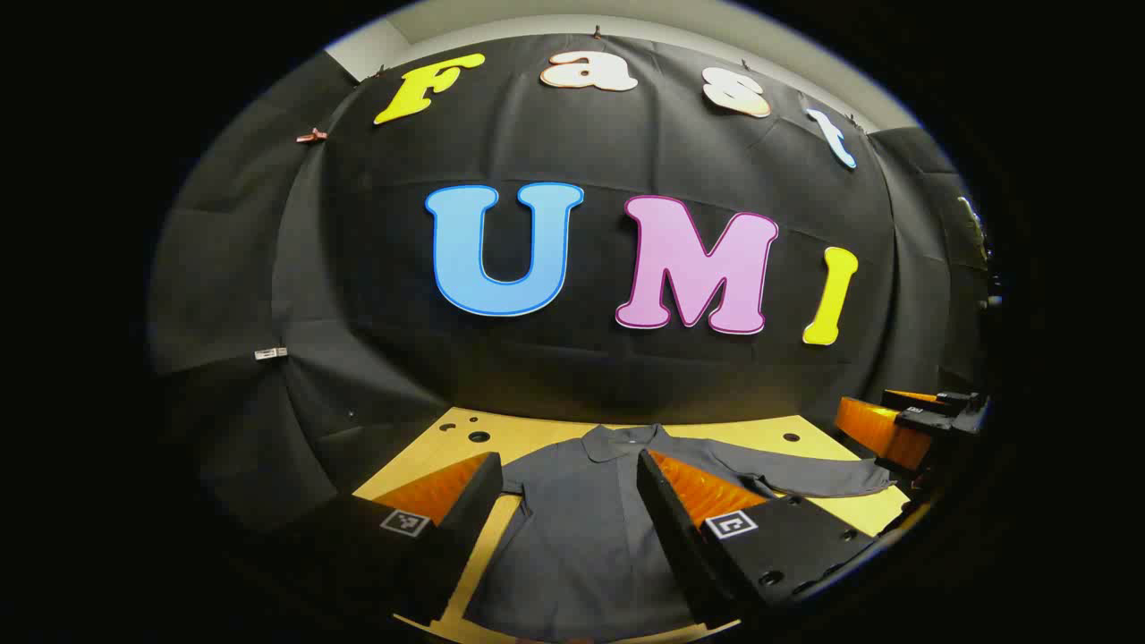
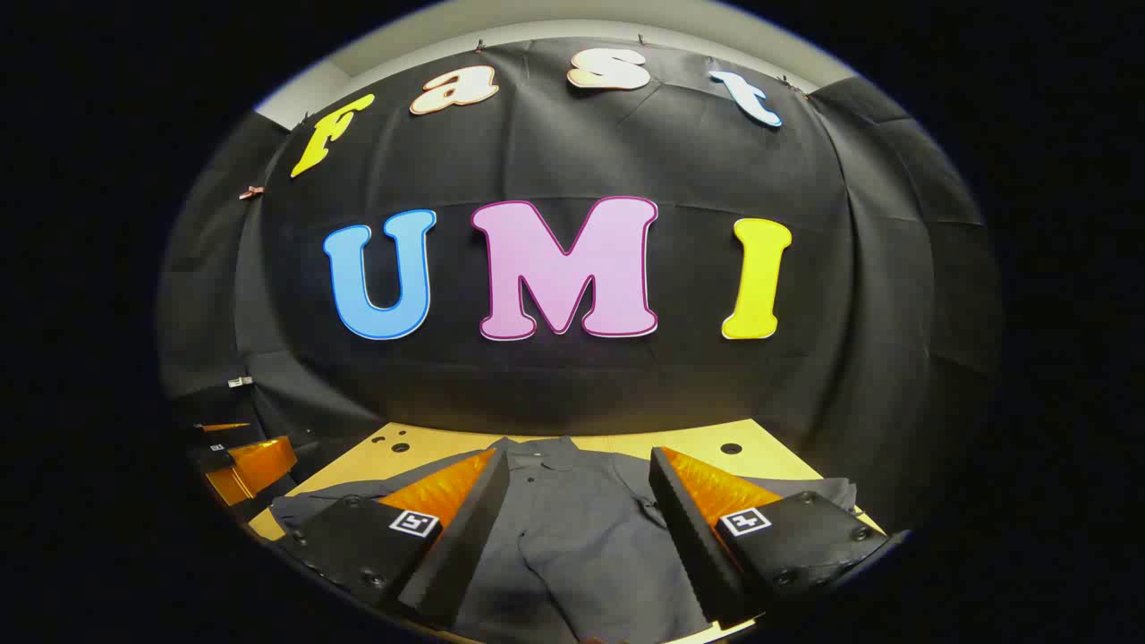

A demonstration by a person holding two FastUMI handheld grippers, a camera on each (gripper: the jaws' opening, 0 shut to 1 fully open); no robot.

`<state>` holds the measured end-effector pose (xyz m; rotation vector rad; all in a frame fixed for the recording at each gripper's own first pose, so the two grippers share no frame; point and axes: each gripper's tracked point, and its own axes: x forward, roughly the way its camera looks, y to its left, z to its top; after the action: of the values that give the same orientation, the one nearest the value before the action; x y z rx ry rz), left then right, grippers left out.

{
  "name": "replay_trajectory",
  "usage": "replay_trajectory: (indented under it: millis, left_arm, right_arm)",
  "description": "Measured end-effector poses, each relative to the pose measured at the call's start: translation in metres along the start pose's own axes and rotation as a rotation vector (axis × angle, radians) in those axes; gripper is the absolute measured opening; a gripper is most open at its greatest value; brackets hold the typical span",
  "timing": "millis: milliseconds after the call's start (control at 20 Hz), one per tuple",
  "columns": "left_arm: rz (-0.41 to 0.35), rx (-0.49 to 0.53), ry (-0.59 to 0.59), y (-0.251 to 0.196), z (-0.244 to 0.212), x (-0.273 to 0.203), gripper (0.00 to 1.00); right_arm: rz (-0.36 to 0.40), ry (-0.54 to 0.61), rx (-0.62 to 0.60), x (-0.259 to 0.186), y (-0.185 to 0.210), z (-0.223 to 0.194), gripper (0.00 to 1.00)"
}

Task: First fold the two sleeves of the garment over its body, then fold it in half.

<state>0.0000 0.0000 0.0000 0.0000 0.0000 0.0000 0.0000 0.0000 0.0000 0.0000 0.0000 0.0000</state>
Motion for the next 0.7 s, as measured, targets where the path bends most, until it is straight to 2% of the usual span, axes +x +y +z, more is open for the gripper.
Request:
replay_trajectory:
  millis: [350,400,450,700]
  left_arm:
    - [0.025,-0.027,0.003,0.001,-0.003,0.013,0.95]
    - [0.028,-0.025,0.003,0.001,-0.003,0.014,0.92]
    - [0.028,-0.021,0.005,0.000,-0.003,0.016,0.96]
    - [0.015,-0.012,0.024,-0.008,-0.007,0.023,0.95]
  right_arm:
    - [-0.046,0.007,0.020,0.009,-0.031,0.004,0.98]
    - [-0.052,0.009,0.028,0.011,-0.035,0.004,0.98]
    - [-0.061,0.008,0.033,0.012,-0.040,0.004,0.98]
    - [-0.096,0.015,0.047,0.019,-0.058,0.003,0.97]
